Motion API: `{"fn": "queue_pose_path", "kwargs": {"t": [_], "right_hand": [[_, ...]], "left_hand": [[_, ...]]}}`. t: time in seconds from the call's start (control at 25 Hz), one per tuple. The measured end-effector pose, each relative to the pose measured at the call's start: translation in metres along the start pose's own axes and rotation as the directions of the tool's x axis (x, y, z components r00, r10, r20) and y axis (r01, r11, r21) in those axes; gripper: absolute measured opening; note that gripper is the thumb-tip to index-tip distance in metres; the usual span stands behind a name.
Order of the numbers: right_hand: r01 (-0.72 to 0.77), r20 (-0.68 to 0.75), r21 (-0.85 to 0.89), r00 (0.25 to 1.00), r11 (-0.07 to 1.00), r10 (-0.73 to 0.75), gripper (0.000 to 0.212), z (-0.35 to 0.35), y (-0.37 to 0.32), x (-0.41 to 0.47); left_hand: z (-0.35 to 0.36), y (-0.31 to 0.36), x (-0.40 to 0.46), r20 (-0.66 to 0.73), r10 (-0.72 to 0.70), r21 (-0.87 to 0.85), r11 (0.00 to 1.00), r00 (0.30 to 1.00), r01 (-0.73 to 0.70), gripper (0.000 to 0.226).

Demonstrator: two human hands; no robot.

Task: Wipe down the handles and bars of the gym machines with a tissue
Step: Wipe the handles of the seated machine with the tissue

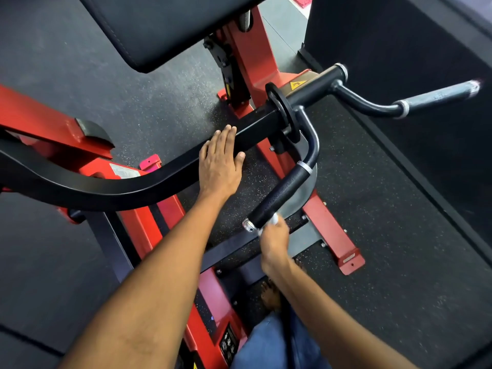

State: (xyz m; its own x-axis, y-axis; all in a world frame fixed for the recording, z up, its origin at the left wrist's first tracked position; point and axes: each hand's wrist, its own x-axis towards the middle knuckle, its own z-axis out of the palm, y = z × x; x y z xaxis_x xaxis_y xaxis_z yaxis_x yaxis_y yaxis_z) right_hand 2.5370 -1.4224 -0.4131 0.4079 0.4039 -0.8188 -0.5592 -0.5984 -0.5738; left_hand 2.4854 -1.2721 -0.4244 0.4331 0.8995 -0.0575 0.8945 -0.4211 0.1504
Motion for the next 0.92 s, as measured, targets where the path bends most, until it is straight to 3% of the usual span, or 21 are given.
{"fn": "queue_pose_path", "kwargs": {"t": [0.04, 0.12, 0.16, 0.2, 0.24, 0.28, 0.32, 0.4, 0.44, 0.52, 0.56, 0.6, 0.68, 0.72, 0.8, 0.92], "right_hand": [[-0.03, 0.029, -0.024, 0.999, 0.999, 0.03, 0.029, -0.005, 0.007, -0.003], [0.043, -0.118, -0.015, 0.992, 0.999, -0.045, 0.038, -0.028, -0.005, 0.001], [0.208, -0.221, -0.066, 0.951, 0.976, -0.217, 0.042, -0.042, -0.02, 0.002], [0.413, -0.247, -0.211, 0.854, 0.886, -0.457, 0.049, -0.056, -0.038, 0.006], [0.587, -0.147, -0.384, 0.724, 0.713, -0.674, 0.058, -0.069, -0.049, 0.017], [0.69, 0.043, -0.521, 0.609, 0.502, -0.792, 0.069, -0.079, -0.055, 0.031], [0.739, 0.247, -0.605, 0.528, 0.296, -0.812, 0.079, -0.083, -0.052, 0.045], [0.777, 0.608, -0.623, 0.402, -0.097, -0.685, 0.084, -0.08, -0.029, 0.053], [0.803, 0.758, -0.53, 0.305, -0.272, -0.576, 0.078, -0.074, -0.011, 0.049], [0.817, 0.904, -0.321, 0.114, -0.479, -0.412, 0.063, -0.062, 0.011, 0.033], [0.822, 0.899, -0.296, 0.068, -0.487, -0.432, 0.059, -0.056, 0.007, 0.029], [0.845, 0.849, -0.329, 0.068, -0.423, -0.525, 0.058, -0.054, -0.011, 0.03], [0.806, 0.645, -0.537, 0.201, -0.25, -0.737, 0.056, -0.061, -0.06, 0.047], [0.749, 0.587, -0.624, 0.261, -0.223, -0.766, 0.053, -0.069, -0.081, 0.057], [0.698, 0.657, -0.647, 0.308, -0.305, -0.688, 0.049, -0.075, -0.097, 0.066], [0.754, 0.821, -0.49, 0.231, -0.437, -0.522, 0.046, -0.05, -0.056, 0.049]], "left_hand": [[0.0, 0.0, 0.0, 0.004, -0.001, 0.002, 1.0, 1.0, 0.001, 0.058], [0.001, -0.001, 0.0, 0.004, -0.003, 0.004, 1.0, 1.0, 0.003, 0.058], [0.001, -0.001, 0.0, 0.0, -0.008, 0.005, 1.0, 1.0, 0.008, 0.058], [0.001, 0.0, 0.0, -0.004, -0.014, 0.004, 1.0, 1.0, 0.014, 0.058], [0.001, 0.001, 0.0, -0.005, -0.019, 0.0, 1.0, 1.0, 0.019, 0.058], [0.001, 0.002, 0.0, -0.004, -0.022, -0.006, 1.0, 1.0, 0.022, 0.058], [0.0, 0.002, 0.001, -0.002, -0.023, -0.01, 1.0, 1.0, 0.023, 0.058], [-0.001, 0.002, 0.001, 0.001, -0.02, -0.012, 1.0, 1.0, 0.02, 0.058], [-0.001, 0.001, 0.0, 0.003, -0.016, -0.01, 1.0, 1.0, 0.016, 0.058], [-0.001, 0.001, -0.001, 0.004, -0.006, -0.006, 1.0, 1.0, 0.006, 0.058], [-0.001, 0.001, -0.001, 0.004, -0.002, -0.003, 1.0, 1.0, 0.002, 0.058], [-0.001, 0.001, -0.001, 0.005, -0.002, 0.0, 1.0, 1.0, 0.002, 0.058], [-0.001, 0.001, -0.001, 0.005, -0.011, 0.001, 1.0, 1.0, 0.011, 0.058], [0.0, 0.001, 0.0, 0.004, -0.014, -0.002, 1.0, 1.0, 0.014, 0.058], [0.0, 0.001, 0.0, -0.001, -0.01, -0.004, 1.0, 1.0, 0.01, 0.058], [0.0, 0.001, 0.001, -0.001, -0.004, 0.008, 1.0, 1.0, 0.004, 0.058]]}}
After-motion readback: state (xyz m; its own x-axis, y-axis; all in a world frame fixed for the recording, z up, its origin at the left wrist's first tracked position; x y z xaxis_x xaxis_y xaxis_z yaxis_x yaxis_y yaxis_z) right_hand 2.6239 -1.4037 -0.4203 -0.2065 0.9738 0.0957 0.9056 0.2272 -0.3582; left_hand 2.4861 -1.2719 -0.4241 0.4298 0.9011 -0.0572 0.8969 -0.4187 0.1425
